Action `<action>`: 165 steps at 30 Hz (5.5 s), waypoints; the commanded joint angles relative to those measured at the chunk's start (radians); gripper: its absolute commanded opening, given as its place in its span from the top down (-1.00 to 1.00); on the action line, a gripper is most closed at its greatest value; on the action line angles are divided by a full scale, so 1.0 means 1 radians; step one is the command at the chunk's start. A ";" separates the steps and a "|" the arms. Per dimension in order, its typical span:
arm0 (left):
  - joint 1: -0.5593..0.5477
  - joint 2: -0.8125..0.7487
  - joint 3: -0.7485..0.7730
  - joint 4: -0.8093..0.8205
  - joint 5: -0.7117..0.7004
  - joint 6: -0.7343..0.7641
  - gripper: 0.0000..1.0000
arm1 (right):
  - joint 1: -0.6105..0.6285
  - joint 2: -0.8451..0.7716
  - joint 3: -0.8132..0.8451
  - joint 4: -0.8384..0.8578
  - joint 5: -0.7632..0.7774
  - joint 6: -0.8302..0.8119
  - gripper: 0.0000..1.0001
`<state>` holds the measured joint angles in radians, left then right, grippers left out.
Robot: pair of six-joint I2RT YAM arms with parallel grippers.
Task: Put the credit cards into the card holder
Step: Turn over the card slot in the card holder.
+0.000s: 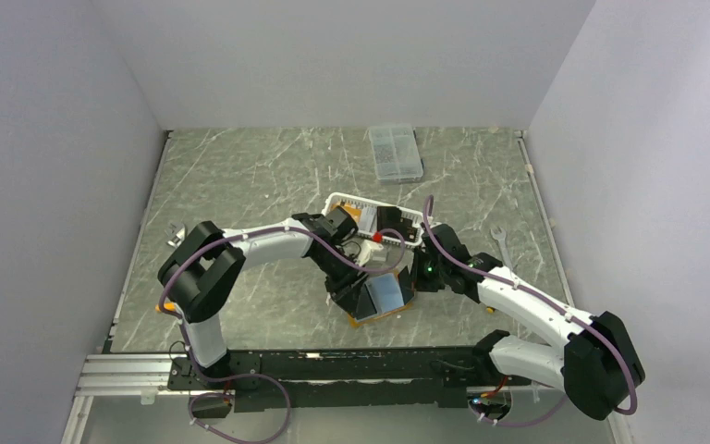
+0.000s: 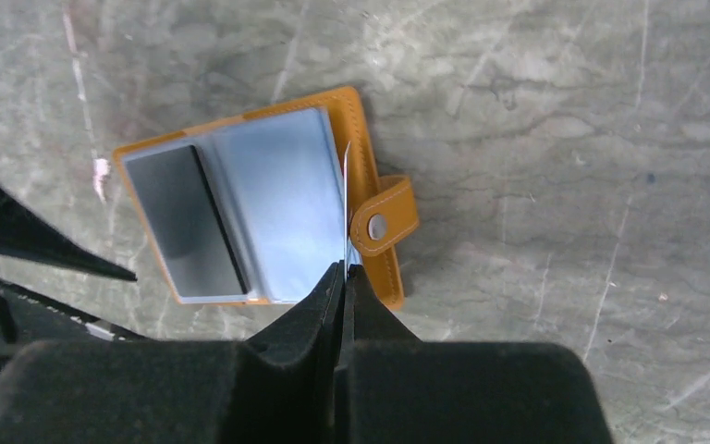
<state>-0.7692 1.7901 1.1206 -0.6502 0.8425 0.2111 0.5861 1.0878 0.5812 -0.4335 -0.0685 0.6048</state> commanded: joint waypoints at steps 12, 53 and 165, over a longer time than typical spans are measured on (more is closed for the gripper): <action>-0.206 0.013 0.030 0.140 -0.253 0.067 0.11 | 0.006 -0.022 -0.145 0.085 -0.013 0.081 1.00; 0.131 -0.038 0.247 -0.243 -0.075 0.199 0.01 | 0.076 -0.087 -0.045 0.150 -0.128 0.096 1.00; 0.249 0.061 0.175 -0.174 -0.090 0.159 0.27 | 0.025 0.089 -0.098 0.569 -0.393 0.146 1.00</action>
<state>-0.5587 1.9053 1.2720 -0.7937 0.6834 0.3195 0.6025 1.1351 0.4305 -0.0116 -0.4065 0.7296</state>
